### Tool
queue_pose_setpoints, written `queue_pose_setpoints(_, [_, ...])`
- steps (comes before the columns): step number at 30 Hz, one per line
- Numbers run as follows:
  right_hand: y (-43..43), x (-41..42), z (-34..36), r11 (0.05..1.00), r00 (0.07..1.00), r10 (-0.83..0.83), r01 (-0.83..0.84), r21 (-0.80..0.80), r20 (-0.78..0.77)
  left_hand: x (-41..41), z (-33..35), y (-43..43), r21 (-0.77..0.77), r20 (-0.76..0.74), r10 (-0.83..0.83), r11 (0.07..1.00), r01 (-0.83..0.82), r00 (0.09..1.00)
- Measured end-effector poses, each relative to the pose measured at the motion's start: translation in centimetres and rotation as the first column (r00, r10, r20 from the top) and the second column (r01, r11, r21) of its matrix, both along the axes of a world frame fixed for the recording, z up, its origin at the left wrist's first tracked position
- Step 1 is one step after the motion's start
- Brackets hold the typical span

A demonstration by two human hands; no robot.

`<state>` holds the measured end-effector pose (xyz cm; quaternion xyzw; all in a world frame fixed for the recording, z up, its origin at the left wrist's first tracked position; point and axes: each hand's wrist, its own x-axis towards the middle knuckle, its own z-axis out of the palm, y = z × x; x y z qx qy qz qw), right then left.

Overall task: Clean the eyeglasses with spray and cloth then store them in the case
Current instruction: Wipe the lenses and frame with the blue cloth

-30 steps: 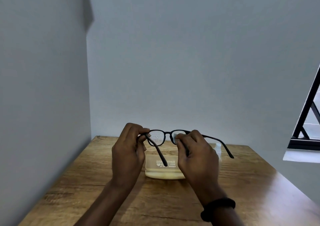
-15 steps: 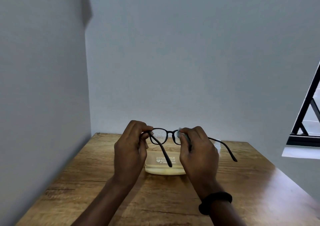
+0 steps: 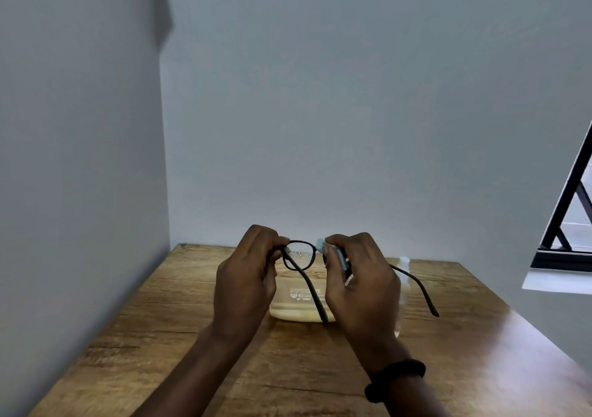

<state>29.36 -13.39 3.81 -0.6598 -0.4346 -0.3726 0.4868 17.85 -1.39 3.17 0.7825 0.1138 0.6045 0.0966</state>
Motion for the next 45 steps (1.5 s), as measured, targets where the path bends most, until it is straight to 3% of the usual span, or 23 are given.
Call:
queue_pose_setpoints(5, [0.4, 0.0, -0.4, 0.994, 0.998, -0.044, 0.048, -0.096, 0.042, -0.1, 0.0, -0.3, 0.038, 0.021, -0.041, 0.998, 0.040, 0.999])
queue_pose_setpoints(11, [0.1, 0.5, -0.3, 0.988, 0.992, -0.116, 0.110, -0.107, -0.049, 0.1, -0.1, -0.3, 0.021, 0.012, -0.032, 0.999, 0.032, 0.999])
queue_pose_setpoints(15, [0.1, 0.4, 0.0, 0.986, 0.976, 0.164, -0.160, 0.039, -0.143, 0.3, -0.5, 0.0, 0.020, 0.020, -0.002, 1.000, 0.002, 1.000])
queue_pose_setpoints(19, [-0.1, -0.6, 0.9, 0.837, 0.767, 0.546, -0.476, 0.271, -0.337, 0.5, -0.5, 0.1, 0.023, -0.008, 0.008, 1.000, -0.008, 1.000])
queue_pose_setpoints(21, [-0.1, -0.8, 0.9, 0.769, 0.664, 0.639, -0.556, 0.315, -0.388, 0.6, -0.4, -0.2, 0.051, -0.024, 0.011, 0.999, -0.010, 1.000])
queue_pose_setpoints(23, [0.2, -1.2, 0.5, 0.742, 0.628, 0.669, -0.591, 0.315, -0.399, 0.6, -0.4, -0.4, 0.105, -0.047, 0.027, 0.994, -0.022, 0.999])
queue_pose_setpoints(27, [0.7, -1.7, 0.1, 0.813, 0.779, 0.582, -0.550, 0.192, -0.232, 0.6, -0.4, -0.1, 0.192, -0.093, 0.093, 0.979, -0.073, 0.991])
queue_pose_setpoints(32, [0.2, -1.6, 0.4, 0.857, 0.853, 0.516, -0.515, 0.036, -0.074, 0.2, -0.1, 0.0, 0.248, -0.105, 0.142, 0.962, -0.113, 0.984])
queue_pose_setpoints(36, [0.0, -1.8, 0.6, 0.901, 0.903, 0.426, -0.429, 0.069, 0.050, 0.4, -0.2, -0.9, 0.285, -0.112, 0.135, 0.954, -0.099, 0.984])
queue_pose_setpoints(45, [-0.1, -2.1, 0.5, 0.913, 0.925, 0.381, -0.375, 0.160, -0.005, 0.4, 0.0, -1.5, 0.248, -0.096, 0.086, 0.967, -0.060, 0.992])
